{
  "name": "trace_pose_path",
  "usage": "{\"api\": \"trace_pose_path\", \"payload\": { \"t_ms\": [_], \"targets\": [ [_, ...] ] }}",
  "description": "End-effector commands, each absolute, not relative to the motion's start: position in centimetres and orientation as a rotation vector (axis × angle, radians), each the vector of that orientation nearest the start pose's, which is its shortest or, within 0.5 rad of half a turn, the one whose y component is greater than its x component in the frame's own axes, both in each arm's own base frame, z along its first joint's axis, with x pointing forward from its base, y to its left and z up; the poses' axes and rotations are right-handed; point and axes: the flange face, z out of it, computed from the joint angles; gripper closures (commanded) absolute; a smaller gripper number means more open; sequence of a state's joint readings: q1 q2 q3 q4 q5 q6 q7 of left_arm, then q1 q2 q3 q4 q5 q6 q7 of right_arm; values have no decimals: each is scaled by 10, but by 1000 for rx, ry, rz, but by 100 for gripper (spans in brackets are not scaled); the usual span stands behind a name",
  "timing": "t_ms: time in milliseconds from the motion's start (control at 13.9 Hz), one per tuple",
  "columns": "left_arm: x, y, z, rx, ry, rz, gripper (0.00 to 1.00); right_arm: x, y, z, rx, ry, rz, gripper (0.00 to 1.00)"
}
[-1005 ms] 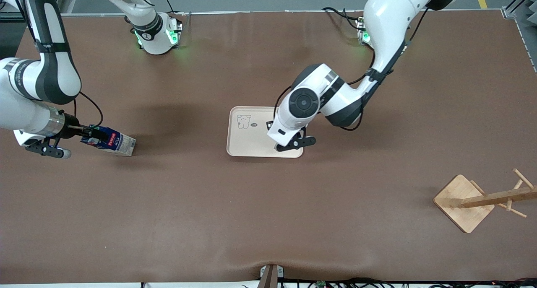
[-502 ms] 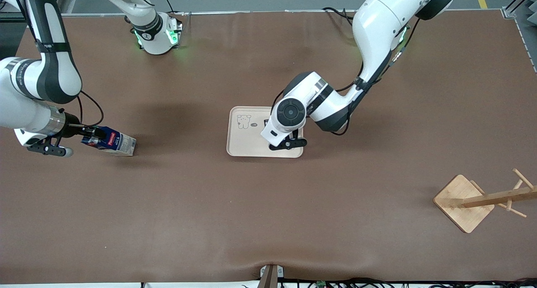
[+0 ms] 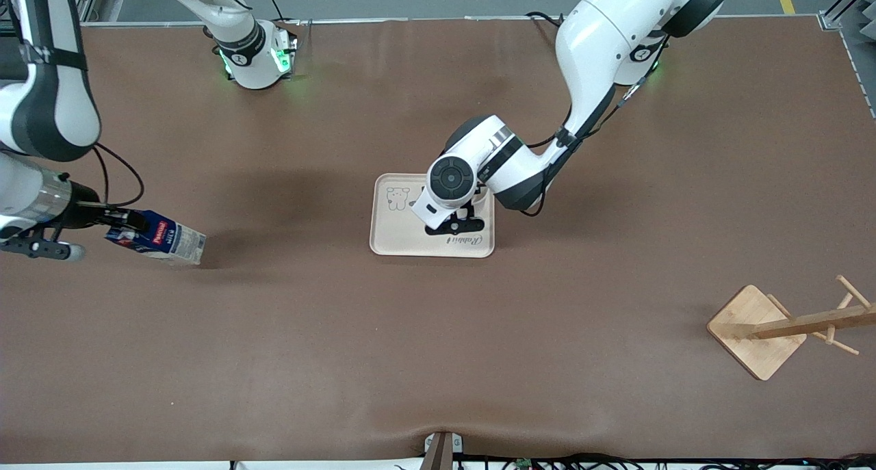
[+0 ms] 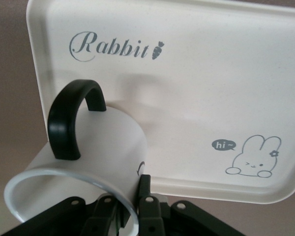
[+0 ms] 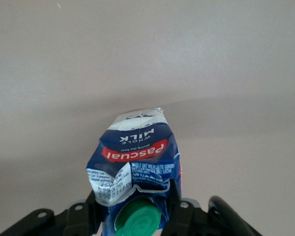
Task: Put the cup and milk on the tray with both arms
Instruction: 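Lower the mug onto the tray while the right gripper lifts the milk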
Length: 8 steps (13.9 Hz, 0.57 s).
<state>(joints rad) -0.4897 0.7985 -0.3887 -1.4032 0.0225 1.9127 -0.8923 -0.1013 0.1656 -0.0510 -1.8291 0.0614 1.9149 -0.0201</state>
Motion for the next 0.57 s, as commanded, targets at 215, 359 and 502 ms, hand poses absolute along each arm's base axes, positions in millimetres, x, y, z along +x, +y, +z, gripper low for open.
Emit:
{"api": "trace_pose_path", "payload": {
  "t_ms": [215, 359, 502],
  "targets": [
    [489, -504, 225, -3035, -145, 550, 100, 601, -20, 473, -3006, 112, 156, 100],
    [488, -503, 217, -3026, -146, 565, 100, 602, -5, 475, -3003, 79, 154, 100],
    [491, -501, 219, -3028, -142, 554, 46, 601, 23, 475, -3007, 44, 163, 100]
  ]
}}
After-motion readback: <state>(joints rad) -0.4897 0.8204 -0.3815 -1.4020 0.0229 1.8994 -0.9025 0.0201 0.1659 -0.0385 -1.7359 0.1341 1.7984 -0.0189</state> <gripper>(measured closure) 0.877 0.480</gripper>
